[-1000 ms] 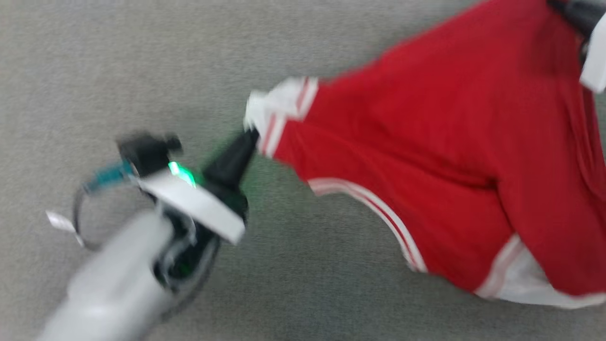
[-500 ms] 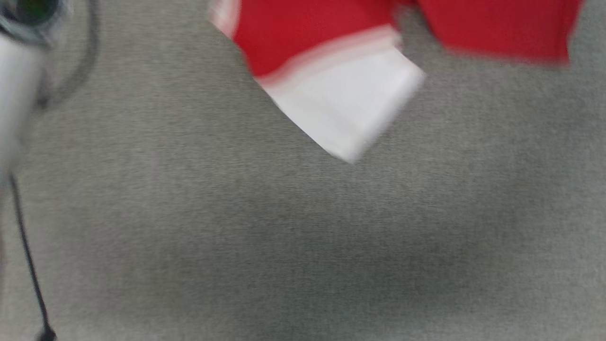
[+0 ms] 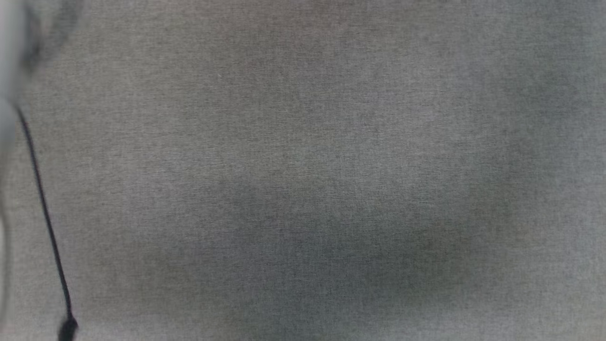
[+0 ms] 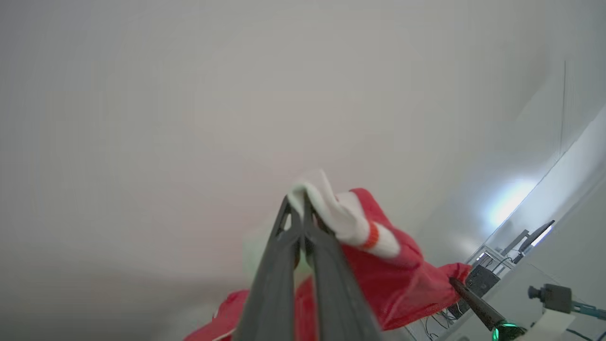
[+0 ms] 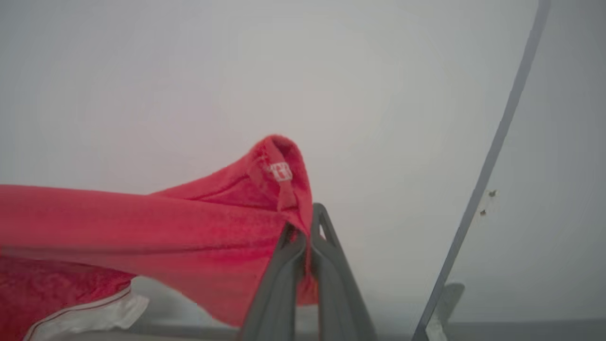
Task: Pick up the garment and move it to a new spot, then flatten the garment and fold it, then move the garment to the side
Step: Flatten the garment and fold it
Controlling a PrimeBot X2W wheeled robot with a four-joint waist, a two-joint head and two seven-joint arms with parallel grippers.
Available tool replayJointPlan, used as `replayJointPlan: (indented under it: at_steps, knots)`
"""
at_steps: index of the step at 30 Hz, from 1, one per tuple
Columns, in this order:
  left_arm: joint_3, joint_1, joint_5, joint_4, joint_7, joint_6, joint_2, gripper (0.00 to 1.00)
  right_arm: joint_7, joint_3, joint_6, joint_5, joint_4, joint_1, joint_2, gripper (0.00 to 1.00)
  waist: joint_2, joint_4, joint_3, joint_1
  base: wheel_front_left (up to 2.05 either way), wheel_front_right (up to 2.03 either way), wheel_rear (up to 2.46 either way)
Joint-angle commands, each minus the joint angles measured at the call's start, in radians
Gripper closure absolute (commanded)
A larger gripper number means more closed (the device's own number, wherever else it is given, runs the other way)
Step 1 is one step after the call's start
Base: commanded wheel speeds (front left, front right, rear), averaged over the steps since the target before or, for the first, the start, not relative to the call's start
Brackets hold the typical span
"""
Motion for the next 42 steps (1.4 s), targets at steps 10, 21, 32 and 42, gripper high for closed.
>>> replayJointPlan:
  at_steps: [10,21,32,42]
  knots:
    - [-0.051,0.556,-0.133,-0.303,-0.108,0.003,0.027,1.00,0.016,0.126,-0.006,0.182,-0.223,0.456,-0.121,1.00,0.0000,0.025,-0.064,-0.0001,0.00,0.00,0.00]
    - [0.006,1.002,-0.072,-0.501,-0.134,0.003,-0.013,1.00,0.017,0.156,-0.004,0.326,-0.512,0.905,-0.262,1.00,0.0000,0.047,-0.192,-0.0001,0.00,0.00,0.00]
    - [0.080,1.313,0.034,-0.634,-0.134,0.003,0.003,1.00,0.037,0.059,-0.004,0.323,-0.677,1.211,-0.325,1.00,0.0000,0.042,-0.267,-0.0001,0.00,0.00,0.00]
    - [0.145,1.488,0.122,-0.732,-0.134,0.003,-0.011,1.00,0.117,-0.167,-0.005,0.240,-0.868,1.461,-0.315,1.00,0.0000,0.045,-0.251,-0.0001,0.00,0.00,0.00]
